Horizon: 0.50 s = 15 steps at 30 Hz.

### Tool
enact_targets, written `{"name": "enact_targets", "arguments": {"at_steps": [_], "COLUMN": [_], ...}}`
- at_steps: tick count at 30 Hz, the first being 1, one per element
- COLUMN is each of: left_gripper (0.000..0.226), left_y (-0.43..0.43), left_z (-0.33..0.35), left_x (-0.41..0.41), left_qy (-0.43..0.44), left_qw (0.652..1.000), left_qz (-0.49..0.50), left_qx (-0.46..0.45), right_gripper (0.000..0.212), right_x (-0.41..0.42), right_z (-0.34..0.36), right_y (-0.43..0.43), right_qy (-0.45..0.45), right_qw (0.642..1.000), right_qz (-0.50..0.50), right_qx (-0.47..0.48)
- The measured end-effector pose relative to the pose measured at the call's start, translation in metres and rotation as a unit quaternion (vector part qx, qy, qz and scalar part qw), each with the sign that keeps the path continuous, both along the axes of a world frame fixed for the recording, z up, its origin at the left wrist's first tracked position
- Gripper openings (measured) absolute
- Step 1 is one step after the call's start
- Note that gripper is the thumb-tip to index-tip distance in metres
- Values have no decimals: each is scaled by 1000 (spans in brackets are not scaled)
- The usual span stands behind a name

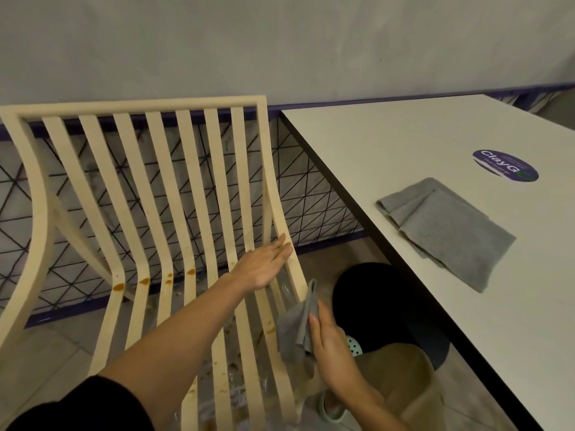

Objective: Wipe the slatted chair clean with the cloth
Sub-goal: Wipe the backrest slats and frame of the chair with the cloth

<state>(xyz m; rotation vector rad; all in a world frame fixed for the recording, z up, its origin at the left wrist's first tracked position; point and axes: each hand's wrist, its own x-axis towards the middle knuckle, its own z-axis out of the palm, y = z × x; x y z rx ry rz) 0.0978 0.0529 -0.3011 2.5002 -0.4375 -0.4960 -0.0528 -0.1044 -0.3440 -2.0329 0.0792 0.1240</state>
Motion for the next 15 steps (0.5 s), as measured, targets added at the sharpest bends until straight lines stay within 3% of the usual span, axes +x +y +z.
{"name": "enact_targets", "arguments": {"at_steps": [6,11,15], "left_gripper": [64,68,77], "left_y": [1,4,7], "left_z": [-13,-19,-22], "left_x": [0,10,20], "left_qy": [17,30,59], "left_qw": [997,991,985], "left_qz": [57,69,77], "left_qx": [-57,-107,-145], "right_gripper": [57,34,43], "right_x": [-7,32,72], "right_z": [-4,16,25], "right_y": [4,7,15], "right_qy": [12,77,78], "right_qw": [999,991,985], "right_qz": [-35,-35,-22], "right_qx": [-21,-101,-151]}}
